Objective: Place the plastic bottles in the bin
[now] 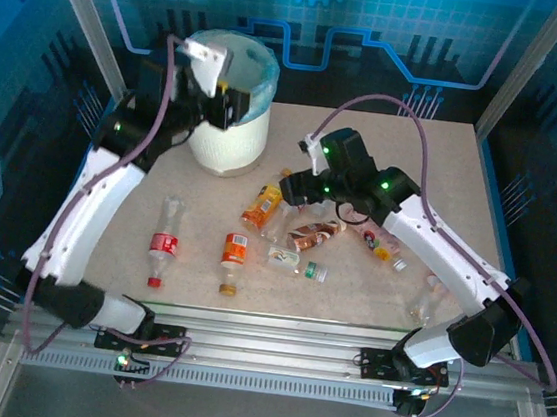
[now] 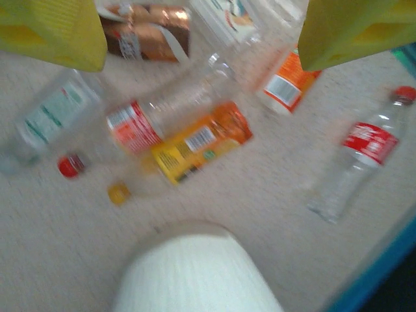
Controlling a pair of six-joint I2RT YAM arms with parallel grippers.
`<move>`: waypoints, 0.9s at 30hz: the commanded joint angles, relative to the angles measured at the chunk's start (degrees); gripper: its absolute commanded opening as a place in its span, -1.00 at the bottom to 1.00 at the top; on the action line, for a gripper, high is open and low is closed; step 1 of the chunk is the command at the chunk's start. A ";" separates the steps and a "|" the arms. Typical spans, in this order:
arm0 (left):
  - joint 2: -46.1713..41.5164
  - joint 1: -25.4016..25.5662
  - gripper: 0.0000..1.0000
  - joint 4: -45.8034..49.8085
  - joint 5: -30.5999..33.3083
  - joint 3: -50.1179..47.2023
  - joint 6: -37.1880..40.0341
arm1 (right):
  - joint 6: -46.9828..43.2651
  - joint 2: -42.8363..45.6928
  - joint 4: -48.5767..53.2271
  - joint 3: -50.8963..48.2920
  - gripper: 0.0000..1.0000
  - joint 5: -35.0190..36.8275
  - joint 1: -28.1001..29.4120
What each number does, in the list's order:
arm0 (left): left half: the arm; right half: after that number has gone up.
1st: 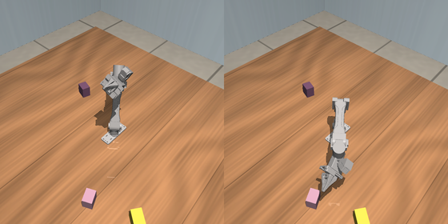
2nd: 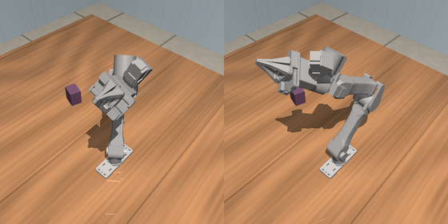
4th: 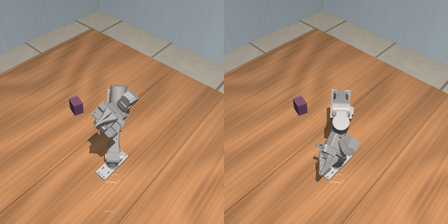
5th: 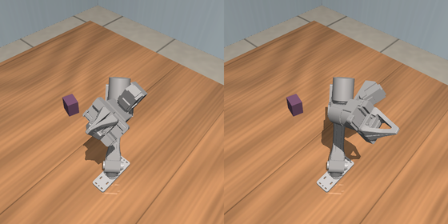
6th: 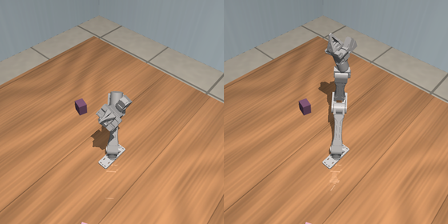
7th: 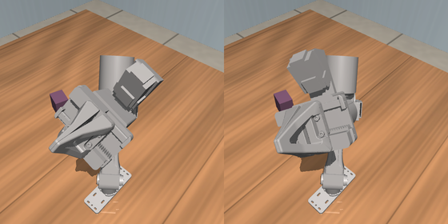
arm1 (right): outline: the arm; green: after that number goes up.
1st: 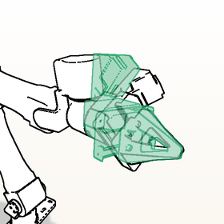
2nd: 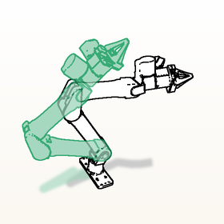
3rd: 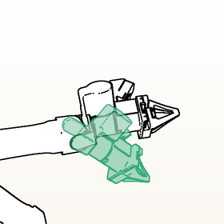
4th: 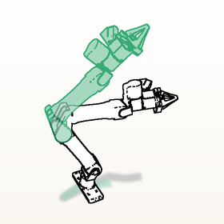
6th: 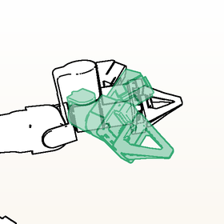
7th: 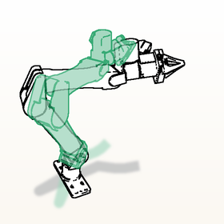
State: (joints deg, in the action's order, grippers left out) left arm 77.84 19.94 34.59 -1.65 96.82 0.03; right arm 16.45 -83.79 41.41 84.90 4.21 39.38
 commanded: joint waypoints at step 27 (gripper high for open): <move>-16.75 10.65 0.19 -11.09 -10.34 -39.94 -13.77 | 1.51 -2.75 3.67 -22.29 0.60 8.85 -25.20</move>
State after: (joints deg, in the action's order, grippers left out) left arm 60.23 30.24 25.69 -11.44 56.47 -12.19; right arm 19.03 -86.91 45.60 64.38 12.53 15.29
